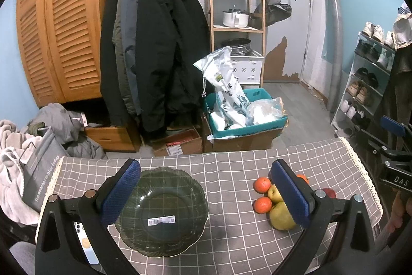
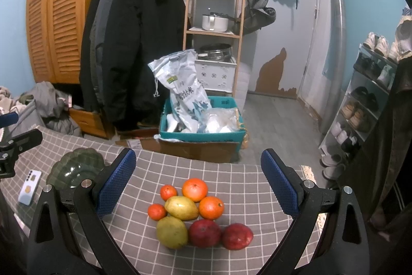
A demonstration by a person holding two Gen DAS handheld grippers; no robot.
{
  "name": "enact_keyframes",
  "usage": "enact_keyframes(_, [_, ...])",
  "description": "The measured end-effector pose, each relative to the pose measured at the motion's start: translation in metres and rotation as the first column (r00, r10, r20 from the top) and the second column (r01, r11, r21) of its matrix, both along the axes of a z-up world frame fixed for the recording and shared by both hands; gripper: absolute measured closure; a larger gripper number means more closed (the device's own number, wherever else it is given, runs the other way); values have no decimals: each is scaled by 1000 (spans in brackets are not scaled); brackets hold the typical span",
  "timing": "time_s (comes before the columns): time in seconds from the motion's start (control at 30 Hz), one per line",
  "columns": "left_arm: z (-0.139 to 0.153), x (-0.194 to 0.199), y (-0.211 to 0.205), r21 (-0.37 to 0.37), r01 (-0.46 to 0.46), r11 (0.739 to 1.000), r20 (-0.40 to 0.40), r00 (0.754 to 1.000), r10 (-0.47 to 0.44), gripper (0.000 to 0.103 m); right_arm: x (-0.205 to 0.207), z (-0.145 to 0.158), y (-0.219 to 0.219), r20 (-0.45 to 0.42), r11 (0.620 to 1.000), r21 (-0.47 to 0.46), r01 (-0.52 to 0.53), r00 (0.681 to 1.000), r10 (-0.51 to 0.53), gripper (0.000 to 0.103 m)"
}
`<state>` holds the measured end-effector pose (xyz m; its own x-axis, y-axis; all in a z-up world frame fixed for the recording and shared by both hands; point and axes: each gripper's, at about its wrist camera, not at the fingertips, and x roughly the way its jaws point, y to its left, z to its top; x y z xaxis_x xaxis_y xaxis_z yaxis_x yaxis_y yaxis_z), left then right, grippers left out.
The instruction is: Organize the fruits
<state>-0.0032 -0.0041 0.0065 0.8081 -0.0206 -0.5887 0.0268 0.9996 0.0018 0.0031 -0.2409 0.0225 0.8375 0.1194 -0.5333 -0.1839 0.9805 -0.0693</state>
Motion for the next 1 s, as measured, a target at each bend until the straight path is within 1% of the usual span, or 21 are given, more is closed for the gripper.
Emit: enact_keyframes(1.0, [-2,-1,-2,3,-1,1000,1,1000,1,1,0,0,1,-6,1000,-4,0,1000,0,7])
